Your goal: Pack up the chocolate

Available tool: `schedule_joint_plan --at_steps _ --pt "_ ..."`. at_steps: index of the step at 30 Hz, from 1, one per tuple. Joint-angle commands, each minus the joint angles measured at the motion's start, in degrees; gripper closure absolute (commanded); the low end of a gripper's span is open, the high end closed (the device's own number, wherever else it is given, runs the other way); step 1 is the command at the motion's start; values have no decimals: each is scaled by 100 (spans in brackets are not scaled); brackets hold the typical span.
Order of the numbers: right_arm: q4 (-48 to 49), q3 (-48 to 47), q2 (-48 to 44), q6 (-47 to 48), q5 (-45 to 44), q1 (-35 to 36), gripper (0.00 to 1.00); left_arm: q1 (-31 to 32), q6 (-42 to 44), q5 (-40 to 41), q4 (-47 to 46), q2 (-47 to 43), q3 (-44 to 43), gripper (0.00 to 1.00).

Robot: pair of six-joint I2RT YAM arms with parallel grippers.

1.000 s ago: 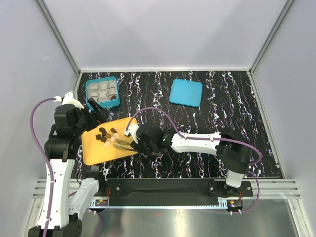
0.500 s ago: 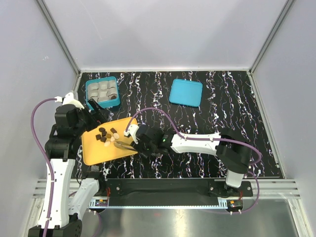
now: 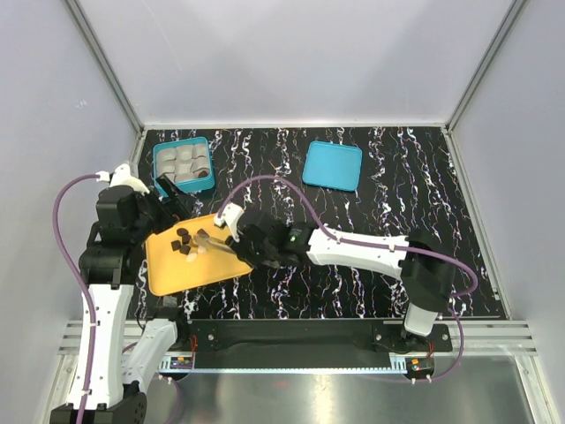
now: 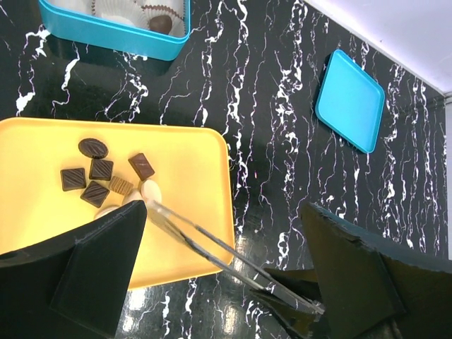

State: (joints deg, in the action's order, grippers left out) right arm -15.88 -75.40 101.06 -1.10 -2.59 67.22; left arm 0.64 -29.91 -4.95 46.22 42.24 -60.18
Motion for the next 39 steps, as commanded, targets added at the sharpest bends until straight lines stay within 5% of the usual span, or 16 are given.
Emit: schedule_joint_plan --at_steps 1,17,39 --pt "-46 -782 35 40 -251 -235 73 -29 -59 -76 -253 12 -292 1" --pt "-302 -4789 2778 523 224 -1247 74 -29 -190 257 -324 311 -679 1" --pt "-100 -6268 4466 348 549 -1448 73 -29 -76 275 -333 276 -433 1"
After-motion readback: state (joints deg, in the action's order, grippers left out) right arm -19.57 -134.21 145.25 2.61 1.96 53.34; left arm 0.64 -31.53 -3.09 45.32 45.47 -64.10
